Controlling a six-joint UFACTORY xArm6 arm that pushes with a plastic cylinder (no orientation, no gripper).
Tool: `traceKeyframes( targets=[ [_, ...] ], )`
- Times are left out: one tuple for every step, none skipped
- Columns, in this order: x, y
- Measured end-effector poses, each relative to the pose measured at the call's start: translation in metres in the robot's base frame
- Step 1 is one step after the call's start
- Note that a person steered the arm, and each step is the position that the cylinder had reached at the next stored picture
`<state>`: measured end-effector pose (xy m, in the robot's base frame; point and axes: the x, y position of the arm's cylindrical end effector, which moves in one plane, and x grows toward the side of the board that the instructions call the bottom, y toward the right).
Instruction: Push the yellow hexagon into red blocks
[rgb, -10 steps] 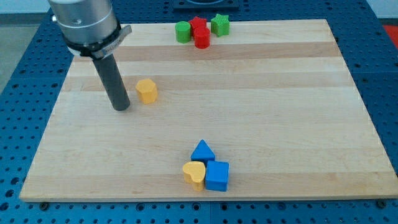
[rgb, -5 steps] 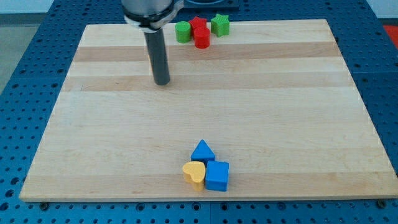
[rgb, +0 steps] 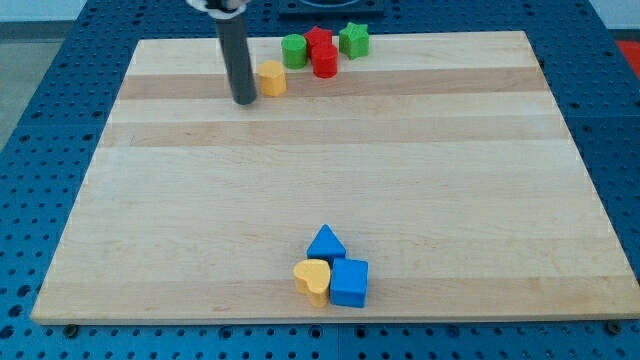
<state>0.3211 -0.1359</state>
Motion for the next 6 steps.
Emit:
traceKeyframes(
  targets=[
    [-0.014, -0.001],
    [-0.021, 0.021],
    [-0.022, 0.044],
    [-0.014, 0.045],
    [-0.011, 0.056],
    [-0.029, 0.074]
  ],
)
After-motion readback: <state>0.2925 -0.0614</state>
